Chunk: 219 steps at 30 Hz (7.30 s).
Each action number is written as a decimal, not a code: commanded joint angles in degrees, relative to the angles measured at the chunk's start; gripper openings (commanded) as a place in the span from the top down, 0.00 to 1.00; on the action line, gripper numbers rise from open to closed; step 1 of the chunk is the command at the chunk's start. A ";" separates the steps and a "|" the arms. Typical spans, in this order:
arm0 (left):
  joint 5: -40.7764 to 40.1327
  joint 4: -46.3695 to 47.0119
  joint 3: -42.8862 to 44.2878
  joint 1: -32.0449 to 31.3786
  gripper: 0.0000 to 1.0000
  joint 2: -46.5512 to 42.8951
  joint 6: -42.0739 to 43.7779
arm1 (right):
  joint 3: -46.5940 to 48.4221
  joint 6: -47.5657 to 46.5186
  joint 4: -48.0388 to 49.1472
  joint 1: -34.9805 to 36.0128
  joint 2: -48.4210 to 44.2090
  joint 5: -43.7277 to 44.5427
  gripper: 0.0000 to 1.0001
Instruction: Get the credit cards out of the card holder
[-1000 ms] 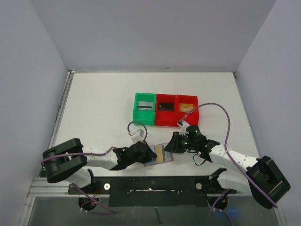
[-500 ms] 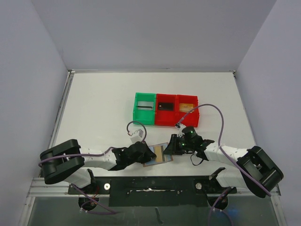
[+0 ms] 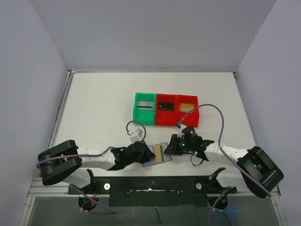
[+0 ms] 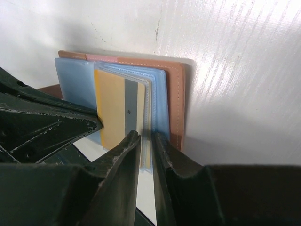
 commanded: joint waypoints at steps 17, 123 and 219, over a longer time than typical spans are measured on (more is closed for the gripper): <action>-0.02 0.33 -0.57 0.43 1.00 -2.26 1.12 | 1.97 1.40 1.08 2.93 2.24 3.61 0.80; -4.19 3.89 -7.94 -0.95 0.65 -0.59 -10.81 | -1.67 1.51 6.92 3.84 7.77 -5.12 0.84; -4.92 2.50 -18.89 -1.76 1.00 -15.90 -12.10 | 4.68 -1.31 0.89 3.51 8.24 -3.29 0.86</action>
